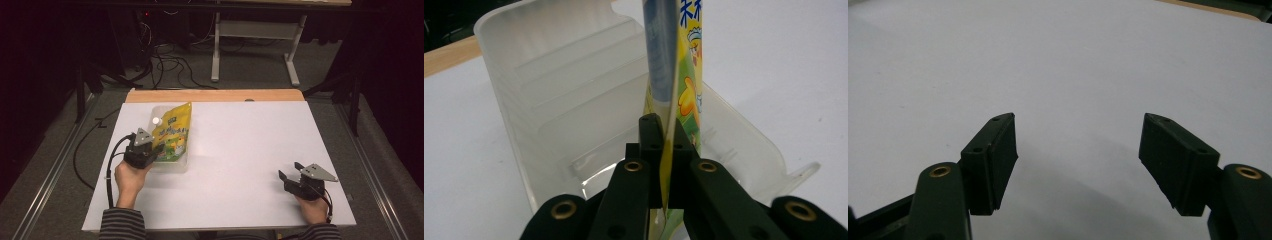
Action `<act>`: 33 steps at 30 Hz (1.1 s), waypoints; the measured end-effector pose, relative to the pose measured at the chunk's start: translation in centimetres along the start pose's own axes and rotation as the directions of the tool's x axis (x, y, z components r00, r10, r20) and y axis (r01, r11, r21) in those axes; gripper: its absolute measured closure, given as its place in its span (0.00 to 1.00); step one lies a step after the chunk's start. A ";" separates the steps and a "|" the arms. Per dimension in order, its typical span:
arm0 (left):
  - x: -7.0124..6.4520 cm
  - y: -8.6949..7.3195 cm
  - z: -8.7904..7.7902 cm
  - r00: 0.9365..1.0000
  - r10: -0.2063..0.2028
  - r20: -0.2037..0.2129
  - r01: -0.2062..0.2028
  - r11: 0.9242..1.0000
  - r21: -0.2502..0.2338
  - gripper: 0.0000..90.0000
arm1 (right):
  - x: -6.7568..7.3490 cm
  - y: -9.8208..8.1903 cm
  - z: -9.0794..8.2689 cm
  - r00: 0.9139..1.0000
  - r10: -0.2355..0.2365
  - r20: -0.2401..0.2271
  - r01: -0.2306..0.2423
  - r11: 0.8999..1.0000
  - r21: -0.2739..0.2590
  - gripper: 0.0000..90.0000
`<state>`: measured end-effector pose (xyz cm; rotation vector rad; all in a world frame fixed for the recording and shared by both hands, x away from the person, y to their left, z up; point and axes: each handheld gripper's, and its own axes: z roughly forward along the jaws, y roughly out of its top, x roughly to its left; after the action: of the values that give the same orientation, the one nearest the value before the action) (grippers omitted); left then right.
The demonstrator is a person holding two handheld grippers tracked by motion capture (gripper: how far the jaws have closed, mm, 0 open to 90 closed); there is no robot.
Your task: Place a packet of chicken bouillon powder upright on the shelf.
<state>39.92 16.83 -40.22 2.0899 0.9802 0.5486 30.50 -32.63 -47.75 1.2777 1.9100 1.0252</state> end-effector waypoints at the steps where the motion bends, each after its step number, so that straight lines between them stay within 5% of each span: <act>1: 0.1 0.1 0.1 1.000 0.011 -0.009 -0.011 1.000 0.003 1.00 | 0.0 0.0 0.0 1.000 0.000 0.001 0.000 1.000 0.002 0.36; 7: 0.0 -0.1 0.4 0.998 0.045 -0.035 -0.045 0.999 -0.013 1.00 | 0.1 0.0 0.0 1.000 0.001 0.003 -0.001 1.000 0.003 0.36; 12: -0.3 -0.3 0.1 0.998 0.064 -0.001 -0.064 0.998 0.003 1.00 | 0.1 0.0 0.1 1.000 -0.003 0.003 0.003 1.000 0.008 0.36; 33: -0.2 -2.5 -0.2 0.999 0.008 0.040 -0.008 1.000 -0.002 0.98 | 0.1 0.0 0.1 1.000 -0.003 0.002 0.003 1.000 0.004 0.36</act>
<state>38.51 17.86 -42.08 2.0961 0.9482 0.5096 30.55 -32.54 -47.79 1.2770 1.9122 1.0186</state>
